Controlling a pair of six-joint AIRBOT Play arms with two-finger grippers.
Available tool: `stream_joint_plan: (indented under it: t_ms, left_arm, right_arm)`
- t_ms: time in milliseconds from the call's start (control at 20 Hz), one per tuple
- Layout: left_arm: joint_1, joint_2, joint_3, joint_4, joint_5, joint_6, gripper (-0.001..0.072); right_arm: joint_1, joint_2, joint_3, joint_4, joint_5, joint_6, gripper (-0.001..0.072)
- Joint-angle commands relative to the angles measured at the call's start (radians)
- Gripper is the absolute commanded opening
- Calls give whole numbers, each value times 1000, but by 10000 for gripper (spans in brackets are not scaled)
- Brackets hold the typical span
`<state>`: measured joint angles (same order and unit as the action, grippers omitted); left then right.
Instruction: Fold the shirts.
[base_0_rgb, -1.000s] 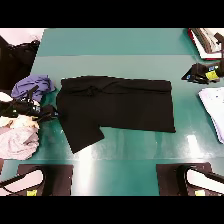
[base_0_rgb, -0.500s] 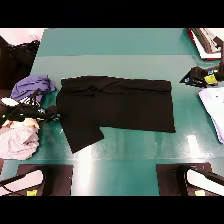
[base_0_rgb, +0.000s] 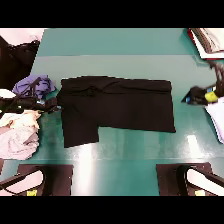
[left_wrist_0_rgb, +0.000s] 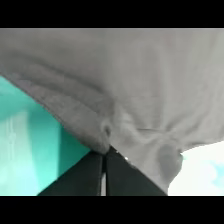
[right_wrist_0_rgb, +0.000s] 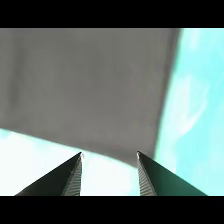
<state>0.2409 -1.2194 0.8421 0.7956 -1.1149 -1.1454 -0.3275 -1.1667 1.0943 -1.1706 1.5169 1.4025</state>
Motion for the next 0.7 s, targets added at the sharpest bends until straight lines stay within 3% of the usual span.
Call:
stream_joint_plan:
  t_ms: [0, 250, 650]
  left_arm:
    - [-2, 47, 32, -2, -24, 2, 23]
    - [-2, 49, 32, -3, -45, 1, 23]
    - [-2, 49, 32, -3, -90, 1, 23]
  right_arm:
    - [-111, 46, -267, -6, -30, -52, 382]
    - [-183, 50, -501, 88, -166, -150, 384]
    - [-75, 50, -537, 132, -355, -153, 383]
